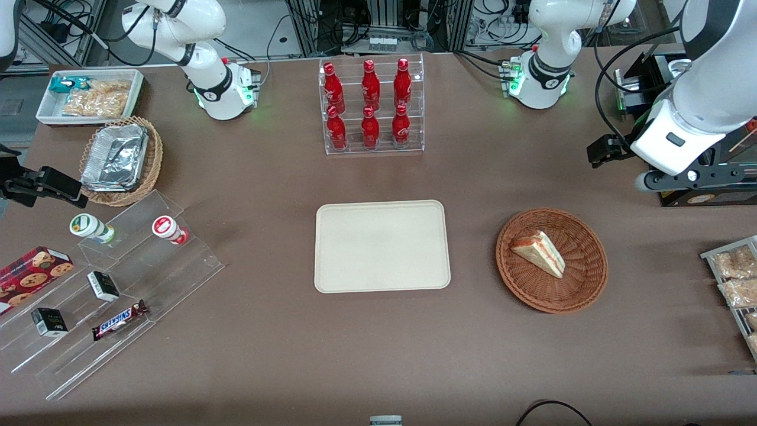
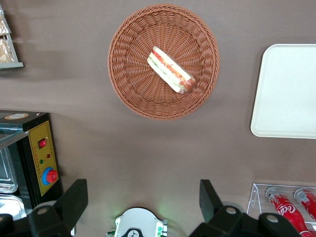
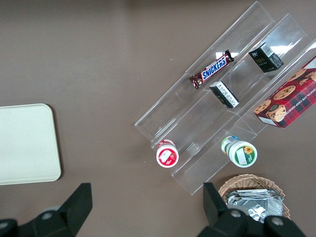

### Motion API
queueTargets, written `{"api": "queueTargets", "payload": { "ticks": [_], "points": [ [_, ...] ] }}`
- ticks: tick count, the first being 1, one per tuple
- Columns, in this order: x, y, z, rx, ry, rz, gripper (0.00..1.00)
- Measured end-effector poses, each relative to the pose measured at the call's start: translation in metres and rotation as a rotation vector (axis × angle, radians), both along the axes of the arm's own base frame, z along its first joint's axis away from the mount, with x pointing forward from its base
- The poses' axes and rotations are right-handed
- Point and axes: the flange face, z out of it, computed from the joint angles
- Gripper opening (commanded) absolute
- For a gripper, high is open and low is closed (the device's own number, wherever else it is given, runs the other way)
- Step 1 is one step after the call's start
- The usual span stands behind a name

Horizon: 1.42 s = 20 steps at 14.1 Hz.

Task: Place sandwich from basket to tray
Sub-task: 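Move the left gripper down over the wrapped sandwich on the wicker plate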

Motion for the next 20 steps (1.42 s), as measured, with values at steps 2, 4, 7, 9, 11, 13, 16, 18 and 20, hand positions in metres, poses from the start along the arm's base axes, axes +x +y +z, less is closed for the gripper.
{"api": "queueTargets", "payload": {
  "ticks": [2, 4, 7, 9, 11, 13, 16, 18, 20],
  "points": [
    [0.000, 0.000, 0.000, 0.000, 0.000, 0.000, 1.00],
    [0.001, 0.000, -0.002, 0.000, 0.003, 0.001, 1.00],
    [0.015, 0.006, -0.031, -0.001, 0.050, 0.010, 1.00],
    [0.039, 0.019, -0.074, -0.009, 0.080, 0.048, 1.00],
    [0.067, 0.033, -0.127, -0.015, 0.092, 0.126, 1.00],
    [0.087, 0.034, -0.183, -0.016, 0.081, 0.220, 1.00],
    [0.094, 0.025, -0.252, -0.012, 0.029, 0.390, 1.00],
    [0.093, 0.019, -0.280, 0.000, 0.027, 0.500, 1.00],
    [0.093, 0.013, -0.298, 0.019, 0.037, 0.608, 1.00]
  ]
}}
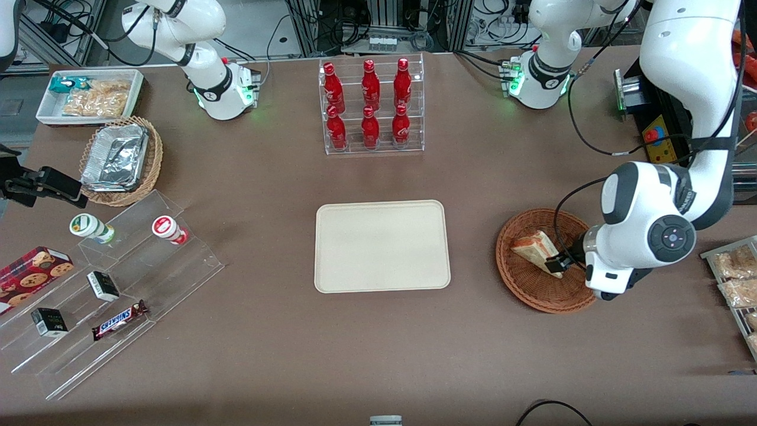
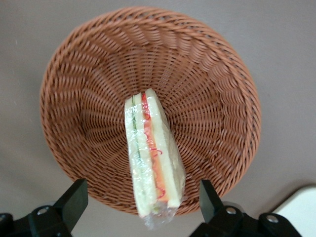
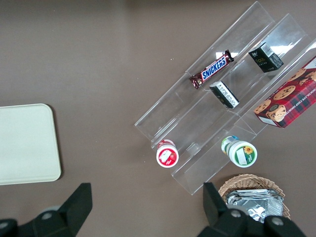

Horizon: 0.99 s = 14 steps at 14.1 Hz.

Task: Place sandwich from basket to tray
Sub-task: 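Move the left gripper down over the wrapped sandwich on the wicker plate, then close the left gripper on the sandwich wedge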

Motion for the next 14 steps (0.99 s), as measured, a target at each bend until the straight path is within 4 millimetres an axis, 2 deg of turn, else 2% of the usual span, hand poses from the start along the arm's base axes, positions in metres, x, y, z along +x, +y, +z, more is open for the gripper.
{"api": "queueTargets", "payload": {
  "ticks": [4, 6, 9, 11, 14],
  "points": [
    [0.000, -0.016, -0.032, 0.036, 0.023, 0.189, 1.00],
    [-0.001, -0.026, -0.046, 0.046, 0.031, 0.232, 1.00],
    [-0.008, -0.028, -0.065, 0.055, 0.056, 0.245, 1.00],
    [-0.013, -0.025, -0.073, 0.059, 0.065, 0.247, 1.00],
    [-0.014, -0.024, -0.074, 0.061, 0.066, 0.250, 1.00]
  ]
}}
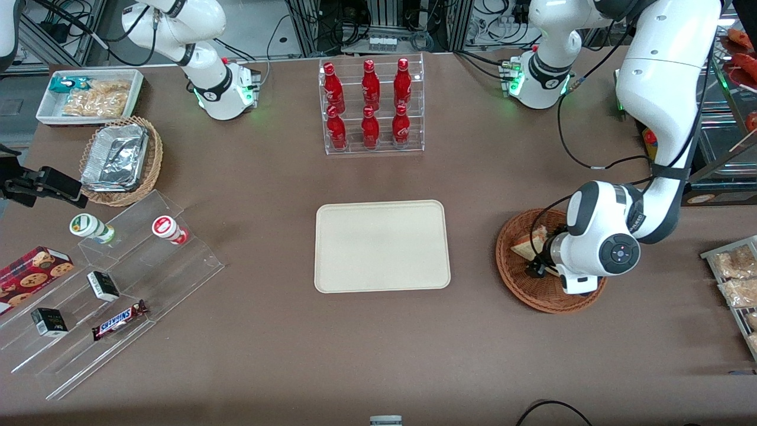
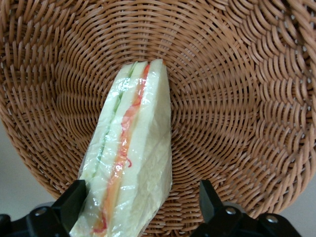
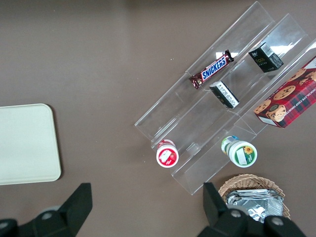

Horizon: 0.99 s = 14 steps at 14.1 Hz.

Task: Place sandwich from basket to tray
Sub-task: 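Close the left gripper on the sandwich wedge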

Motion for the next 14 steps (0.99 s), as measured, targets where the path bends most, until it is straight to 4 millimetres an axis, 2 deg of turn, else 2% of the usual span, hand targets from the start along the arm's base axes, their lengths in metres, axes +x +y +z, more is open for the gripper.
{"api": "queueTargets", "payload": {
  "ticks": [5, 14],
  "points": [
    [0.003, 0.007, 0.007, 0.001, -0.012, 0.008, 1.00],
    [-0.001, 0.015, 0.003, 0.000, 0.015, -0.015, 1.00]
  ]
}}
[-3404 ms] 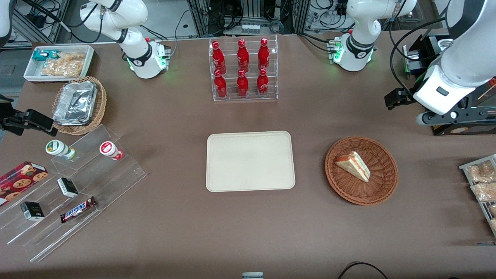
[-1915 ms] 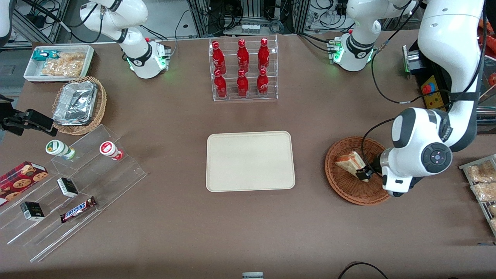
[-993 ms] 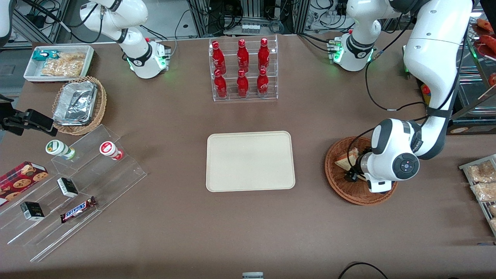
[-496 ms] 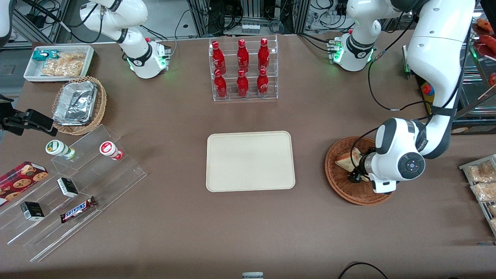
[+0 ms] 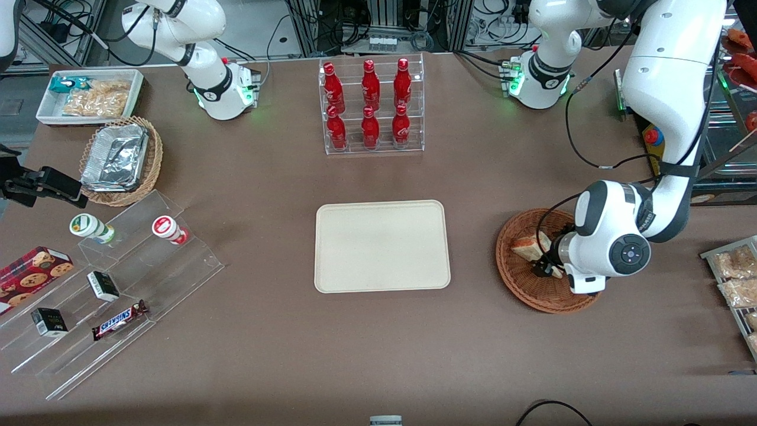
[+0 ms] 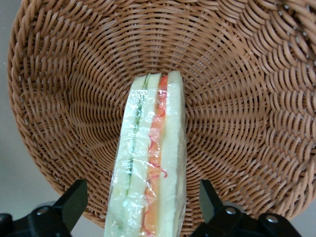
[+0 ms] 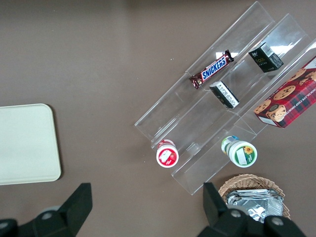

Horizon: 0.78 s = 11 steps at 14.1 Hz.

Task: Place sandwich from basket to tray
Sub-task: 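Close the left gripper on the sandwich wedge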

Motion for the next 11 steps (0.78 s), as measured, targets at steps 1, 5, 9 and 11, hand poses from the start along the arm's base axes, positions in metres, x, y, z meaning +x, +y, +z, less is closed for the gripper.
{"api": "queueTargets", "payload": {
  "ticks": [1, 5, 9, 11],
  "points": [
    [-0.001, 0.000, -0.002, 0.001, 0.004, -0.001, 1.00],
    [-0.011, -0.001, -0.018, -0.001, 0.011, -0.003, 0.96],
    [-0.012, -0.002, -0.022, -0.002, -0.002, 0.005, 0.19],
    [-0.010, -0.002, -0.020, -0.003, -0.011, 0.008, 0.11]
  ]
}}
